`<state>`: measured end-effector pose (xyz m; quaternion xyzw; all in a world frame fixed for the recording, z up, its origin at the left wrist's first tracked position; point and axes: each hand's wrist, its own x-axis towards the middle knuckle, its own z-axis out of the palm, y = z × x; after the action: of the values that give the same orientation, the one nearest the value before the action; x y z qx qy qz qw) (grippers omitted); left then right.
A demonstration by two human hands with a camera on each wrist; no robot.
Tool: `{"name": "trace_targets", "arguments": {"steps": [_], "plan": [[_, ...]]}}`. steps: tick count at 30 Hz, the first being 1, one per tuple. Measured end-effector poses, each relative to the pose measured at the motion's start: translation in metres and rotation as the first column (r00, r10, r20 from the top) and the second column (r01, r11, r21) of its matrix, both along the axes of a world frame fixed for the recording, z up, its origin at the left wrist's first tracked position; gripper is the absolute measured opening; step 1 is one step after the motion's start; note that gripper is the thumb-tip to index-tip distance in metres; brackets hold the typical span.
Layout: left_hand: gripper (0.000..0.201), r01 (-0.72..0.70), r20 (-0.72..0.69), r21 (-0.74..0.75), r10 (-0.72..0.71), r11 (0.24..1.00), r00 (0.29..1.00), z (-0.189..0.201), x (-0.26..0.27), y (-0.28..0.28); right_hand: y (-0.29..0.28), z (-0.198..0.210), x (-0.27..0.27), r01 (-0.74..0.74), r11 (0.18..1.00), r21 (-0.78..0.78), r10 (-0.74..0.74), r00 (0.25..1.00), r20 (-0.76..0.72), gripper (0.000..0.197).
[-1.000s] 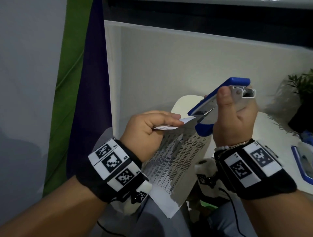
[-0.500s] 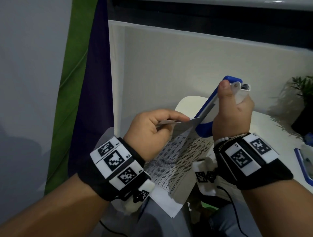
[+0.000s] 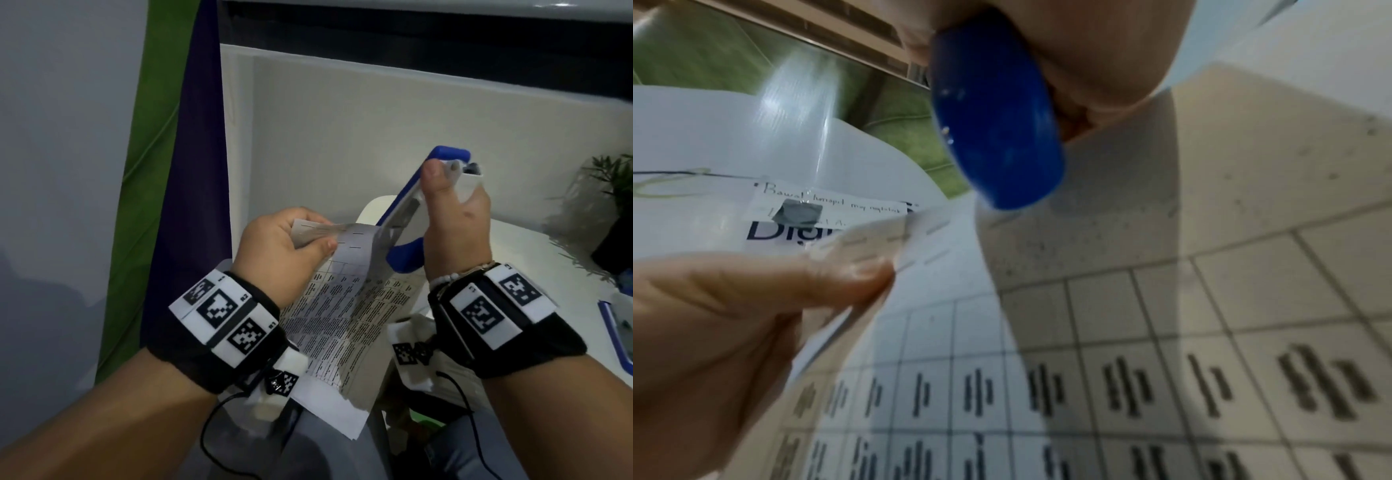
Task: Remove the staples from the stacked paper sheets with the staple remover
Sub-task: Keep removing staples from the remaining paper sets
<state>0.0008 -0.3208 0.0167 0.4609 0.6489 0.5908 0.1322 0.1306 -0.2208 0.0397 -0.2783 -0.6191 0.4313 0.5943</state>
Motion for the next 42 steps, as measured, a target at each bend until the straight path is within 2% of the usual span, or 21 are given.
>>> {"name": "trace_targets", "arguments": {"steps": [2, 5, 8, 9, 11, 14, 16, 19, 21, 23, 25, 27, 30, 36, 42], "plan": [[0.028, -0.013, -0.009, 0.005, 0.013, 1.000, 1.000, -0.003, -0.004, 0.001, -0.001, 0.004, 0.005, 0.036, 0.998, 0.048, -0.032, 0.996, -0.078, 0.020], [0.038, 0.041, -0.006, 0.049, -0.041, 0.998, 0.999, -0.004, -0.006, 0.004, 0.000, 0.009, 0.011, 0.128, 0.985, 0.115, -0.111, 0.983, -0.143, 0.023], [0.034, 0.119, -0.054, 0.176, -0.111, 0.977, 0.992, -0.010, -0.006, 0.006, 0.003, 0.006, 0.017, 0.175, 0.979, 0.105, -0.153, 0.970, -0.189, 0.022], [0.027, 0.151, -0.097, 0.208, -0.134, 0.966, 0.986, -0.012, -0.006, 0.006, 0.003, 0.004, 0.018, 0.185, 0.978, 0.100, -0.163, 0.967, -0.197, 0.024], [0.020, 0.208, -0.285, 0.225, -0.140, 0.952, 0.948, -0.016, -0.007, 0.005, 0.005, 0.000, 0.020, 0.191, 0.977, 0.091, -0.170, 0.965, -0.198, 0.032], [0.023, 0.265, -0.554, 0.199, -0.115, 0.943, 0.825, -0.020, -0.009, 0.006, 0.008, -0.005, 0.023, 0.192, 0.980, 0.053, -0.177, 0.963, -0.204, 0.039], [0.023, 0.278, -0.621, 0.223, -0.084, 0.934, 0.779, -0.020, -0.009, 0.006, 0.008, -0.007, 0.025, 0.203, 0.978, 0.038, -0.192, 0.961, -0.200, 0.044], [0.024, 0.296, -0.646, 0.246, -0.072, 0.923, 0.760, -0.021, -0.009, 0.007, 0.008, -0.007, 0.027, 0.230, 0.971, 0.058, -0.216, 0.958, -0.188, 0.046], [0.030, 0.285, -0.623, 0.244, -0.075, 0.927, 0.779, -0.023, -0.010, 0.008, 0.007, -0.005, 0.028, 0.221, 0.973, 0.071, -0.204, 0.959, -0.196, 0.051], [0.039, 0.246, -0.542, 0.238, -0.081, 0.939, 0.836, -0.023, -0.009, 0.008, 0.007, -0.006, 0.029, 0.187, 0.981, 0.055, -0.172, 0.962, -0.214, 0.045], [0.043, 0.187, -0.380, 0.227, -0.090, 0.956, 0.920, -0.019, -0.005, 0.007, 0.005, -0.007, 0.029, 0.137, 0.990, 0.037, -0.124, 0.964, -0.234, 0.034], [0.035, 0.145, -0.181, 0.187, -0.111, 0.972, 0.977, -0.013, 0.000, 0.006, 0.003, -0.007, 0.027, 0.100, 0.993, 0.064, -0.084, 0.973, -0.216, 0.030], [0.031, 0.181, -0.025, 0.132, -0.179, 0.975, 0.984, -0.010, 0.006, 0.004, 0.000, -0.004, 0.022, 0.088, 0.991, 0.099, -0.072, 0.985, -0.159, 0.031], [0.035, 0.231, -0.053, 0.154, -0.226, 0.961, 0.973, -0.007, 0.011, 0.002, -0.003, -0.001, 0.016, 0.095, 0.995, 0.042, -0.089, 0.987, -0.131, 0.023], [0.022, 0.250, -0.057, 0.167, -0.243, 0.954, 0.968, -0.007, 0.009, 0.002, -0.004, 0.005, 0.012, 0.116, 0.993, 0.022, -0.114, 0.990, -0.088, 0.015]]}}
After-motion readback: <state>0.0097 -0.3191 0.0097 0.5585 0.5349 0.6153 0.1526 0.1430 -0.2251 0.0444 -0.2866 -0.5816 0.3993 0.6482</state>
